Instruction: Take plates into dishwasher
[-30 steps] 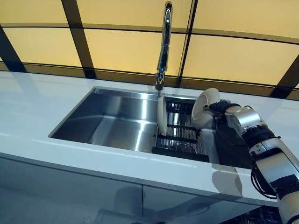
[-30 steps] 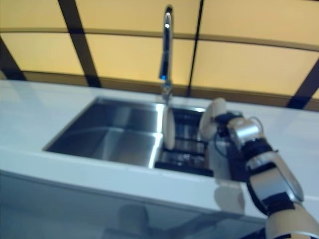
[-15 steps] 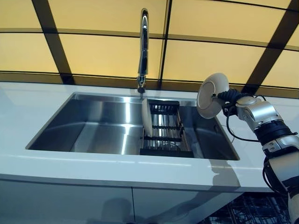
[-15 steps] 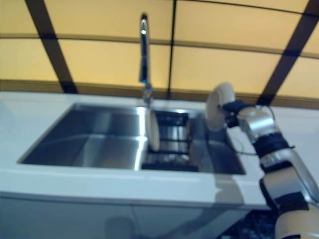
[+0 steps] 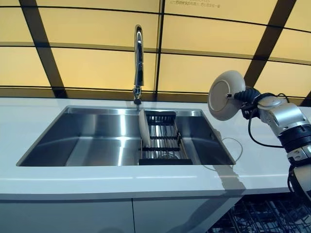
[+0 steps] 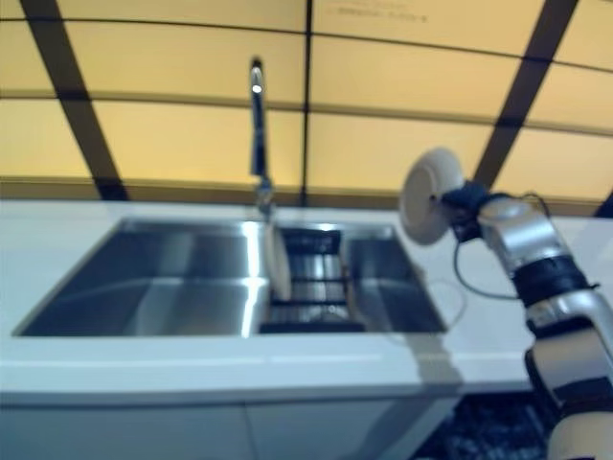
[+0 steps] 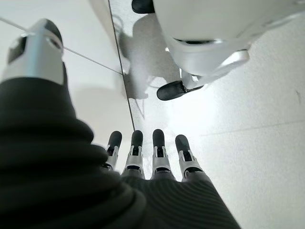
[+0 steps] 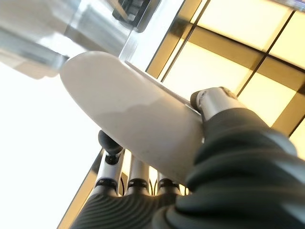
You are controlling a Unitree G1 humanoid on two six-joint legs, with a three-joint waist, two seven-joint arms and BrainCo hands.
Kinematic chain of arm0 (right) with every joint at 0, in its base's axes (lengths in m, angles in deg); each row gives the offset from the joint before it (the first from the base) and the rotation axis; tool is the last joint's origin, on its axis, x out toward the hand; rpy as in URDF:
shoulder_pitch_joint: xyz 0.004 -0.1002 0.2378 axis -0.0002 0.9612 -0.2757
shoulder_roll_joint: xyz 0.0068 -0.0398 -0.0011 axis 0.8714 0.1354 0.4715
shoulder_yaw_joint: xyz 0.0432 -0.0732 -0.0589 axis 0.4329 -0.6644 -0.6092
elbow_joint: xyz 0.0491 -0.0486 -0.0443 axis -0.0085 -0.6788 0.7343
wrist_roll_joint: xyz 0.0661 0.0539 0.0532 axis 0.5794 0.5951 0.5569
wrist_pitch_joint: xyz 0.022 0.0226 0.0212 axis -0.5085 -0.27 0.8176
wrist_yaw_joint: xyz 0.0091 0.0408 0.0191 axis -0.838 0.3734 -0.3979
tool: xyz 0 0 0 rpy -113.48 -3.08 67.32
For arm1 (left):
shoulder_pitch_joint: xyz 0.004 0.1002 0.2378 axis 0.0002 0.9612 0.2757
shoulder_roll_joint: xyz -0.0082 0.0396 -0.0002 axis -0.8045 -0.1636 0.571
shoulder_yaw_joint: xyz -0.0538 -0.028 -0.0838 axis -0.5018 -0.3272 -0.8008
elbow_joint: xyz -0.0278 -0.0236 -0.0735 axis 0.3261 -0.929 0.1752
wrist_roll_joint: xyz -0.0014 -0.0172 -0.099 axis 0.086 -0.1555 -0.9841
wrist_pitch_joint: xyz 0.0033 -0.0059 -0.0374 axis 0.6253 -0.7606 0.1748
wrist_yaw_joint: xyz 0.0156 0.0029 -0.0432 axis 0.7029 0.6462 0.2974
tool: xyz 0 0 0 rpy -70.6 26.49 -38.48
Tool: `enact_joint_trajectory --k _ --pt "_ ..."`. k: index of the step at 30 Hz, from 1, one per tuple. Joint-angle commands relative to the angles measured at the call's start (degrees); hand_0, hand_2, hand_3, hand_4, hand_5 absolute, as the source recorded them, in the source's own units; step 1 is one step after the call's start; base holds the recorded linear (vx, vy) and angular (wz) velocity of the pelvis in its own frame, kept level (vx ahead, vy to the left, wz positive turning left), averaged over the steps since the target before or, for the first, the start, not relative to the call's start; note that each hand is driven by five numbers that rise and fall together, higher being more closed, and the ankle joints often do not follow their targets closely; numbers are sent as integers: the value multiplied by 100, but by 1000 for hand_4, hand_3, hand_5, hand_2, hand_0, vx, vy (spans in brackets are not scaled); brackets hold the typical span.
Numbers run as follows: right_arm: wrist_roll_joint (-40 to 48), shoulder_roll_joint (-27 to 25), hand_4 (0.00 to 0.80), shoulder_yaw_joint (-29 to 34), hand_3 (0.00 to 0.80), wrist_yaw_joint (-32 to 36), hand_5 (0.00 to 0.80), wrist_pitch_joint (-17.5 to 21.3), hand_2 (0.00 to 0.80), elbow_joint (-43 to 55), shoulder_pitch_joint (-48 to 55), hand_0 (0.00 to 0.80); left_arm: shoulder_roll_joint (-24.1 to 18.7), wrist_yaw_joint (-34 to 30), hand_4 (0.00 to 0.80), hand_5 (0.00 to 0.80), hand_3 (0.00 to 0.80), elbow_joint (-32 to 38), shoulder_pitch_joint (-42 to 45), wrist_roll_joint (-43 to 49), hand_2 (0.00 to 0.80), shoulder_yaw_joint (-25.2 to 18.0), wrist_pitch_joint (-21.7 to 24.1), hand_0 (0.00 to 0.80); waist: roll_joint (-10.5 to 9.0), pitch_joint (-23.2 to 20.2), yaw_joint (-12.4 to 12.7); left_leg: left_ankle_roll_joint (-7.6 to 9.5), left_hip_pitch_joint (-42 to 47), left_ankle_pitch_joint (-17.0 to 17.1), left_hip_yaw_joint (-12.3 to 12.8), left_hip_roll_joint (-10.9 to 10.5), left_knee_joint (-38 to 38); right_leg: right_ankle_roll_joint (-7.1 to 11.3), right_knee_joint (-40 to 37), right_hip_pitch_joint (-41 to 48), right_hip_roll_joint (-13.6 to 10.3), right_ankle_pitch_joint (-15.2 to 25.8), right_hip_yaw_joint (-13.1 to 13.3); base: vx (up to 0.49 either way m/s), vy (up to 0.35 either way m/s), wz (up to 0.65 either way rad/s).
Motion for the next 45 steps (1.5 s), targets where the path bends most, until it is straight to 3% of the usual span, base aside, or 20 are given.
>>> enact_joint_trajectory --k 1,14,23,37,45 --pt "-108 -689 800 116 800 -6 800 509 800 253 -165 800 -261 74 0 0 0 -301 -285 224 0 25 190 0 -143 105 -68 361 95 -339 -61 -272 27 439 72 181 -212 -92 -57 -69 -5 -10" --pt "-62 -1278 800 932 800 158 800 614 800 503 954 800 -383 -3 0 0 0 -357 -207 304 0 -109 483 0 -157 184 -390 420 97 -391 128 -256 33 467 97 -59 -98 5 170 -48 -8 -13" --pt "-374 -1503 800 1518 800 638 800 540 800 527 1823 800 -397 32 0 0 0 -339 -164 302 0 -170 590 0 -158 253 -577 445 99 -428 241 -231 57 459 117 -182 -29 28 312 -16 -19 -12" --pt "-639 -1499 800 2559 800 889 800 549 800 660 3331 800 -449 -66 0 0 0 -414 -144 305 0 -385 746 0 -146 293 -834 448 138 -451 381 -204 49 429 122 -235 47 17 456 6 -7 -6" --pt "-918 -1594 800 3006 800 1180 800 791 800 671 4038 800 -484 -67 0 0 0 -474 -86 344 0 -516 788 0 -178 327 -921 431 134 -436 431 -186 43 420 123 -267 86 27 502 11 -12 -6"
